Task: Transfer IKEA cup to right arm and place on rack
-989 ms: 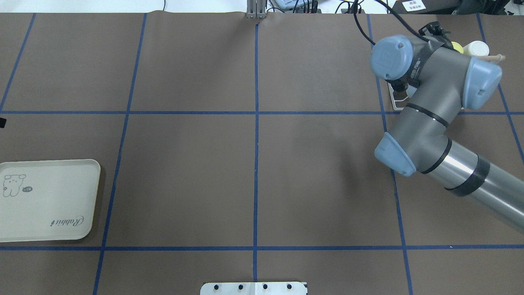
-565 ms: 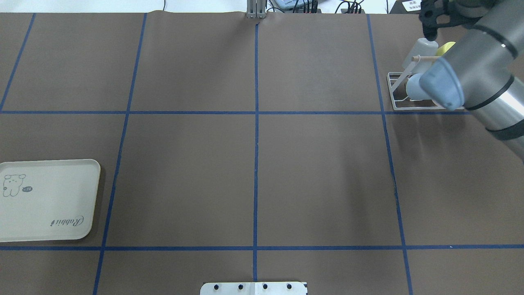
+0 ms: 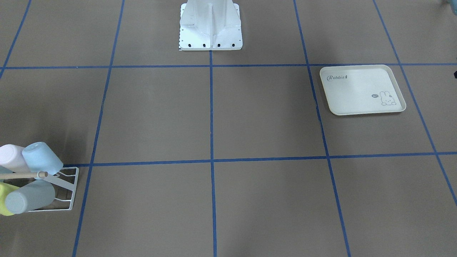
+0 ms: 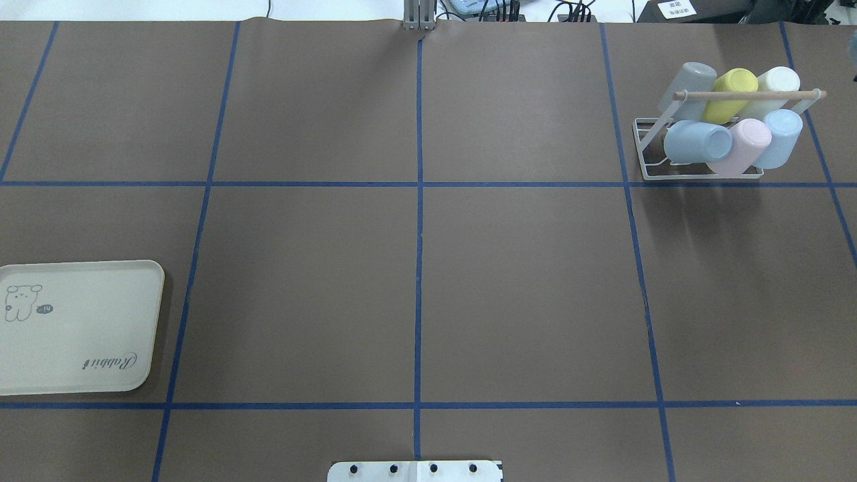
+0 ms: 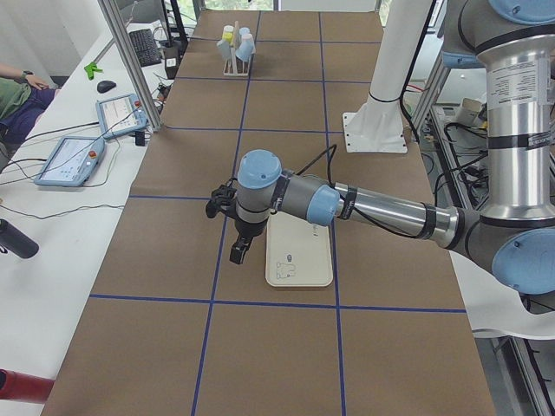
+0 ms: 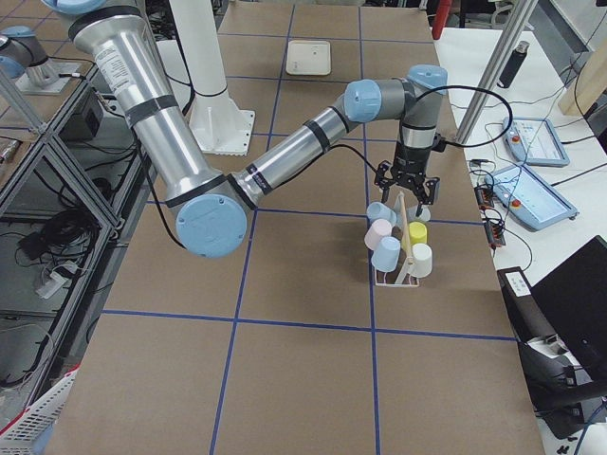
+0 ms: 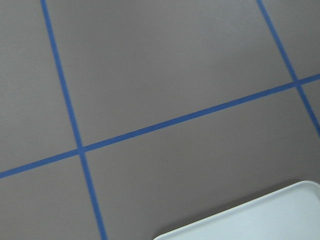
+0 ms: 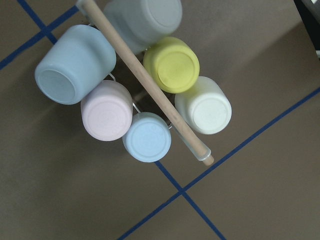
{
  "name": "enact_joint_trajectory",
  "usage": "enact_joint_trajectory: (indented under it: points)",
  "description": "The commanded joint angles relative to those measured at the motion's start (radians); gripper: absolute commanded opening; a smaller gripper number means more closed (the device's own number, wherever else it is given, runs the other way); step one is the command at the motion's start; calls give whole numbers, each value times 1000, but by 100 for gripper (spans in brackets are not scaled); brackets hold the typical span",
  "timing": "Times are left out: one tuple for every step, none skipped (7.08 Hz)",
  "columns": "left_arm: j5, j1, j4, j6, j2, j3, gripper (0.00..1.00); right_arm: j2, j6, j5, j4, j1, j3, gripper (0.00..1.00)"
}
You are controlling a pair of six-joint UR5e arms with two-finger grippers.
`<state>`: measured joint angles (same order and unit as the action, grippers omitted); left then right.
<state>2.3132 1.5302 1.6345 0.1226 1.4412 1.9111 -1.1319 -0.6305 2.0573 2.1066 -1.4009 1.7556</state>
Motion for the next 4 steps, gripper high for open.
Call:
enact_joint_trajectory:
  points:
    - [-2,76,-71,58,-1,3,100,-153,169,143,-20,-146,2,98]
    - [-3,100,-71,58,-21,-10,100,-289,271,193,-136,-185,-1,99]
    - [-43,100,-67,58,-68,-30,100,-421,334,214,-286,-187,-1,100]
    - [-51,103,-44,58,-76,-58,100,-528,416,219,-410,-188,5,100]
